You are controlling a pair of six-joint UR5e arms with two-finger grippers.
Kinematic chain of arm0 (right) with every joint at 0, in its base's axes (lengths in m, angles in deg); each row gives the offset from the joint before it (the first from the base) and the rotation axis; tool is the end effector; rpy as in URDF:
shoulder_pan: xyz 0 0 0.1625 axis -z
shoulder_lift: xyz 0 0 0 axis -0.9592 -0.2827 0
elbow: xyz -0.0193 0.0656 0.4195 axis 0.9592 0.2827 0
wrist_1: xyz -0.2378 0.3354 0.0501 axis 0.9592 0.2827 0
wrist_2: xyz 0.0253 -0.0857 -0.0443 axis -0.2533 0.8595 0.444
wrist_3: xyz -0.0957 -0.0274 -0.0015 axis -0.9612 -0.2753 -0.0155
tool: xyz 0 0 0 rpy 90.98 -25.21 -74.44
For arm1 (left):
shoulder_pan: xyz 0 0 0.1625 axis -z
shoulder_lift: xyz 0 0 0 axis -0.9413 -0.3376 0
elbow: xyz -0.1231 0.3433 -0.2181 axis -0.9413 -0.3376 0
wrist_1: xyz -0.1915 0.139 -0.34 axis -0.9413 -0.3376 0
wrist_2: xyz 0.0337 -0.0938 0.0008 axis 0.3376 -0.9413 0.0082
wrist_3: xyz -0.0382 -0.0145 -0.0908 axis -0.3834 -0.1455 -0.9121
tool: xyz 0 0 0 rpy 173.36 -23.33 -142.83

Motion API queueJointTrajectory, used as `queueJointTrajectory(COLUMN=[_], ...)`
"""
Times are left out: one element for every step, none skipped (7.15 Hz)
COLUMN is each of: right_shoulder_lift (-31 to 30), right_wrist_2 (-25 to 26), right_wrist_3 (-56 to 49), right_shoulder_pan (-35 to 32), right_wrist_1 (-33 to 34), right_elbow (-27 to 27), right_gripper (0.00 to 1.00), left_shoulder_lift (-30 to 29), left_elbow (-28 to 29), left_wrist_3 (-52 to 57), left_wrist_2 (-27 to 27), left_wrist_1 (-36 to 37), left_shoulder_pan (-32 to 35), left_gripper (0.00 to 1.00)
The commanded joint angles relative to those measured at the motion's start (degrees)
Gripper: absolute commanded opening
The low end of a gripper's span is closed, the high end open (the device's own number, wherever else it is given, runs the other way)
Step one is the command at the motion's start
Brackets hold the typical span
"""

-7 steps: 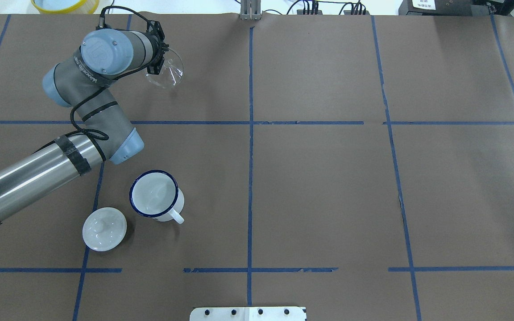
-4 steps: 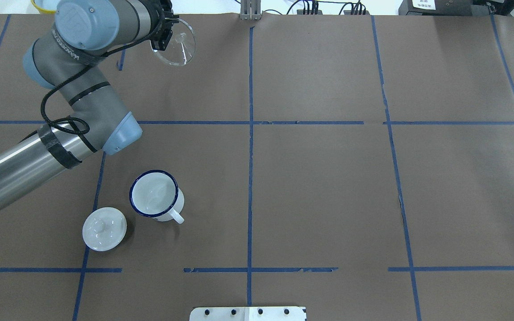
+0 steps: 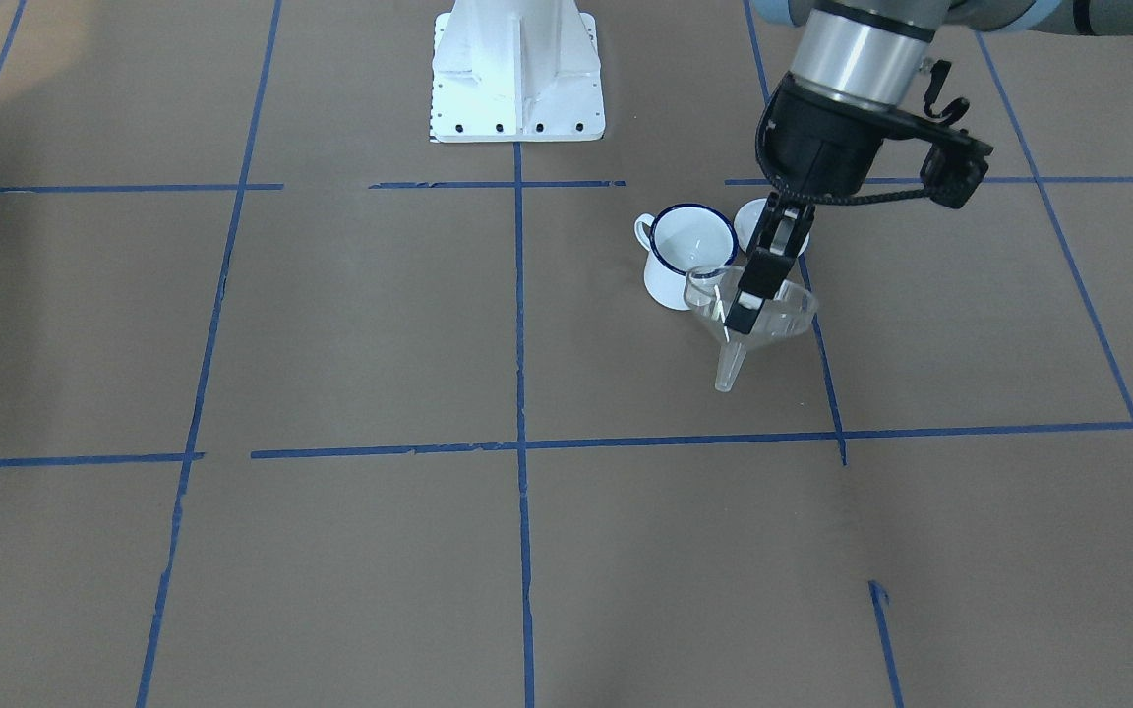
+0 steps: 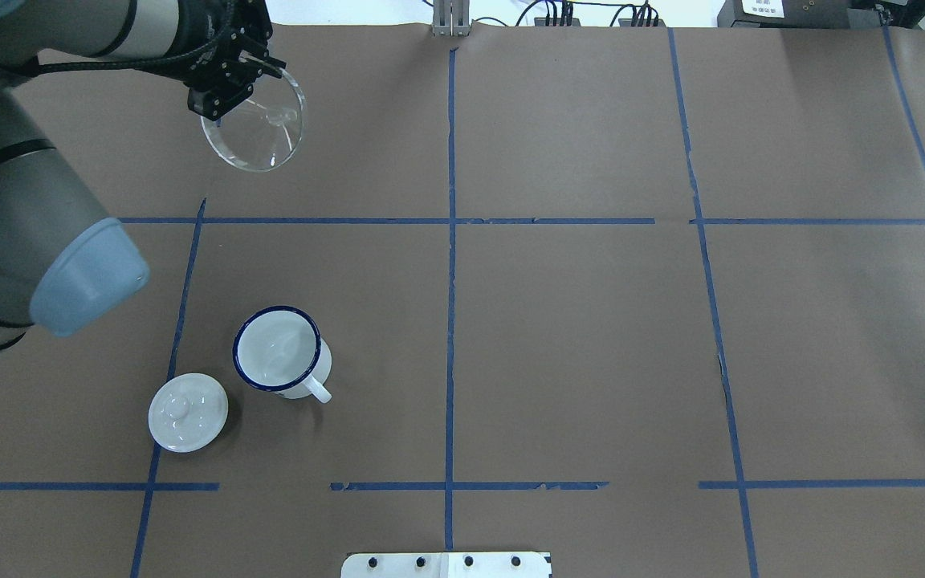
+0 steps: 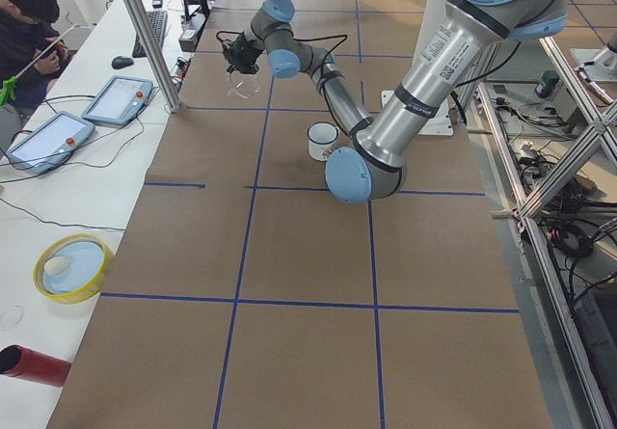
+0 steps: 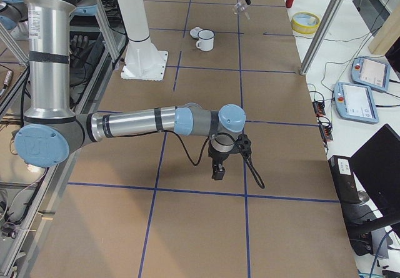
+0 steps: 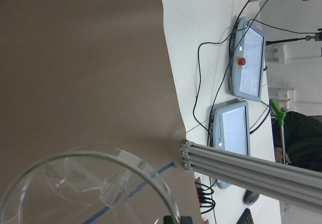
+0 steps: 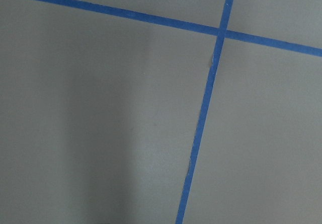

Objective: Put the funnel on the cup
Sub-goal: 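Lift the glass funnel and carry it over the white mug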

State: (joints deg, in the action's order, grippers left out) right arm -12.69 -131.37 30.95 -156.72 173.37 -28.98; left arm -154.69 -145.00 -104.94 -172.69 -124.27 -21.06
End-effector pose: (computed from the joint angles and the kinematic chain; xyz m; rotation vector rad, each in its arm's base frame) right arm 0.0111 -0.4617 0.6052 -0.0534 -0.7410 -0.2164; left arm 0.2900 -0.4957 0.1307 -0.0927 1.1920 -1.0799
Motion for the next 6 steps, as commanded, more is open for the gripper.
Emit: queueJointTrajectory(right_shoulder_lift=[0.0, 0.0, 0.0, 0.0, 0.0, 0.0], right_wrist_2=[0.0, 0.0, 0.0, 0.0, 0.0, 0.0], right_wrist_3=[0.0, 0.0, 0.0, 0.09, 0.0, 0.0], right_shoulder_pan=[0.0, 0.0, 0.0, 0.0, 0.0, 0.0], right_wrist_1=[0.0, 0.0, 0.0, 0.0, 0.0, 0.0], right_elbow=[0.07, -0.01, -0.01, -0.01, -0.01, -0.01], right_gripper=[1.0, 1.0, 1.0, 1.0, 1.0, 1.0], left_shoulder_lift=[4.09, 4.1, 4.01, 3.58, 3.4, 3.13], left_elbow=[-9.53, -9.64, -9.12, -7.46, -5.53, -4.21], left_wrist_3=[9.35, 10.09, 11.49, 14.64, 17.8, 19.75], left_wrist_2=[-4.28, -5.42, -6.13, -6.31, -6.4, -6.4], left_wrist_1=[11.93, 15.65, 18.99, 20.94, 21.05, 20.96], left_shoulder_pan=[-9.51, -13.31, -15.69, -15.89, -15.89, -15.89], left_gripper=[0.0, 0.0, 0.0, 0.0, 0.0, 0.0])
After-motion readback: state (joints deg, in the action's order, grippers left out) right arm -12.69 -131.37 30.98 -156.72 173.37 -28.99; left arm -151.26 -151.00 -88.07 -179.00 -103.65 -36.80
